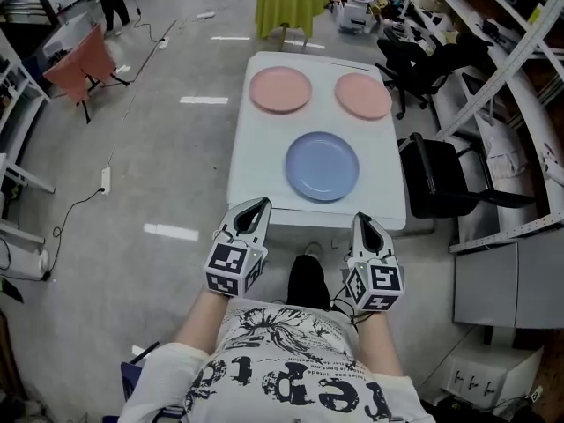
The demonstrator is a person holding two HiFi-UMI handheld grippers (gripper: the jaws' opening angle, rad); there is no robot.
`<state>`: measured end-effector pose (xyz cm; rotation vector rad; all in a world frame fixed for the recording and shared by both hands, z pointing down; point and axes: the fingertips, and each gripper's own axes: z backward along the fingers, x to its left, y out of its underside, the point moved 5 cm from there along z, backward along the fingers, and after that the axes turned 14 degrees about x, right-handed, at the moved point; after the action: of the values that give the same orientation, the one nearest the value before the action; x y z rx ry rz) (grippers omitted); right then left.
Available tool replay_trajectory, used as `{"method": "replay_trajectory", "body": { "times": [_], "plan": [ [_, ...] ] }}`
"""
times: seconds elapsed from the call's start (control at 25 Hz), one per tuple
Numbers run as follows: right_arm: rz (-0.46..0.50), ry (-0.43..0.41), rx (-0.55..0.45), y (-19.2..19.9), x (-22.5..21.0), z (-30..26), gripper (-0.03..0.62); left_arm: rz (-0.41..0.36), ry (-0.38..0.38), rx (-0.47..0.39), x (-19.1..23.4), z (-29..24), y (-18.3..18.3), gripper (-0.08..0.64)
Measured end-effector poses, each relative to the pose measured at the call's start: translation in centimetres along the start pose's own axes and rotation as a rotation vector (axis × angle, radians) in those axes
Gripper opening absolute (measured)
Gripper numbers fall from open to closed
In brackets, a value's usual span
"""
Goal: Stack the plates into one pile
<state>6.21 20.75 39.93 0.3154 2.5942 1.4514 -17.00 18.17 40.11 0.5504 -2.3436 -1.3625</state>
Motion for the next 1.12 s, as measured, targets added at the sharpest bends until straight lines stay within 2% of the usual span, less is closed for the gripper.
{"method": "replay_trajectory", "body": {
  "times": [0.28,0.64,0.8,0.88,1.12],
  "plan": [
    [0.055,-0.093,0.0,-4.7,-6.5,-9.0,0.002,0.048,-0.102,-0.003,2.1,-8.7,-4.3,0.015],
    [0.088,-0.207,0.048,-11.8,-14.2,-21.1,0.003,0.106,-0.178,0.049,5.8,-20.5,-10.2,0.014],
    [0.093,-0.283,0.043,-13.9,-16.7,-25.7,0.003,0.183,-0.196,0.075,7.5,-24.7,-11.1,0.014],
    [0.116,-0.293,0.057,-14.7,-17.5,-27.8,0.003,0.216,-0.214,0.079,8.4,-26.2,-11.3,0.014],
    [0.142,-0.315,0.083,-16.6,-17.7,-32.2,0.003,0.227,-0.245,0.116,10.9,-29.1,-11.4,0.014]
  ]
}}
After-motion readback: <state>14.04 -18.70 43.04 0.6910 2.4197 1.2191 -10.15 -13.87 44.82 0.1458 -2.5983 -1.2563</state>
